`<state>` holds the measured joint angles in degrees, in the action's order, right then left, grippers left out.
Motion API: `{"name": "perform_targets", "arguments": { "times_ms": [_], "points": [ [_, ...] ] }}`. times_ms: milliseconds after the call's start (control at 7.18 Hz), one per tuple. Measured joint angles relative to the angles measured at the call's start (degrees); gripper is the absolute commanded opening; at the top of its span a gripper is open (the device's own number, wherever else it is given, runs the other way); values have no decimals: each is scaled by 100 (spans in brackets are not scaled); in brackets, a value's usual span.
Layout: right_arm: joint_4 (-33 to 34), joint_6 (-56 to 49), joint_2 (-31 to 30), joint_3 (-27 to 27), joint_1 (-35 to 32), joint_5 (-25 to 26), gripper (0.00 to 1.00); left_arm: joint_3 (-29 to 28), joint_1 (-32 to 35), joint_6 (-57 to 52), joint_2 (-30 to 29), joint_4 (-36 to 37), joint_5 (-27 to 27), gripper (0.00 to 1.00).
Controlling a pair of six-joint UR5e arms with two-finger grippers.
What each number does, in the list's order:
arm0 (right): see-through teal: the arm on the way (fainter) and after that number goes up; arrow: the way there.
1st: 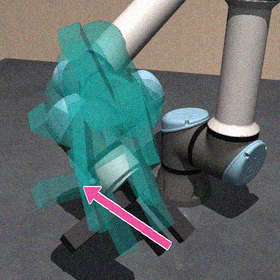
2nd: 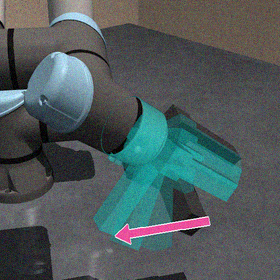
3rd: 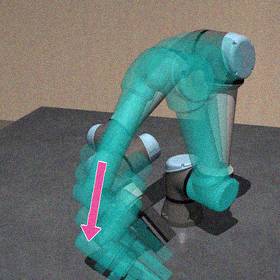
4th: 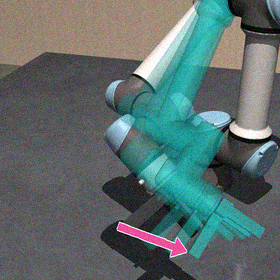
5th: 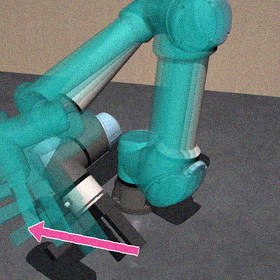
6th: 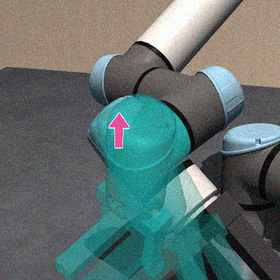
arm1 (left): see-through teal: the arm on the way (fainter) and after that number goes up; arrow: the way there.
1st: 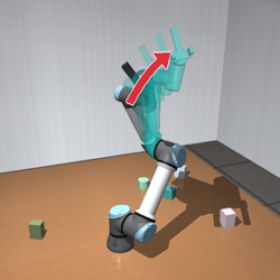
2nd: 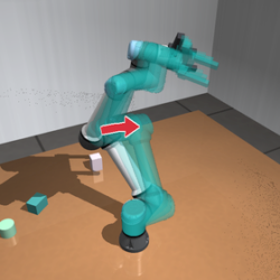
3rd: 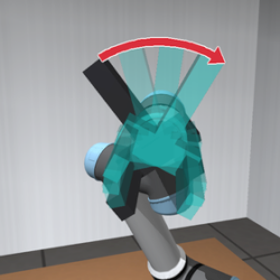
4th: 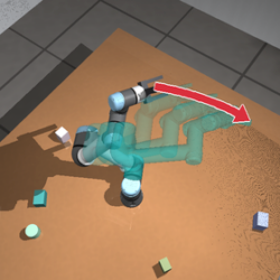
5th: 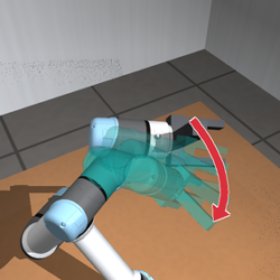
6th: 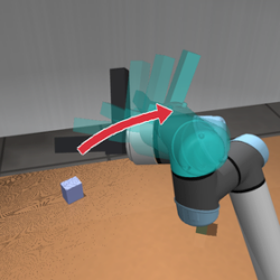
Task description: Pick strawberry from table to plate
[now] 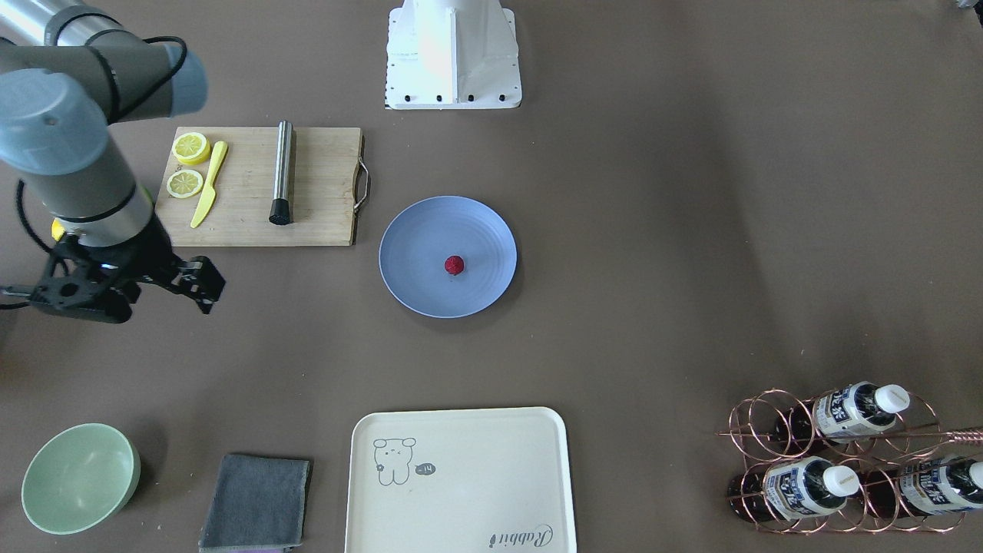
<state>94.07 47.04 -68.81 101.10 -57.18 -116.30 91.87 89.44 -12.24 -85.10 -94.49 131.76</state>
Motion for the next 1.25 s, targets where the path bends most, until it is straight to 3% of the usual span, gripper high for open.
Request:
{"name": "perform_targets", "arguments": {
  "times_ms": [557,835,1253],
  "points": [
    [-19,-3931,-1784,39,-2111,-891,100,17,-5,-12,66,-1,9,99],
    [-15,-4656,-2356,18,-2793,-1045,100,31,-5,-17,103,-11,15,99],
    [-18,-4748,-2887,-3,-3207,-1044,100,41,-6,-24,115,-38,16,99]
  ]
}}
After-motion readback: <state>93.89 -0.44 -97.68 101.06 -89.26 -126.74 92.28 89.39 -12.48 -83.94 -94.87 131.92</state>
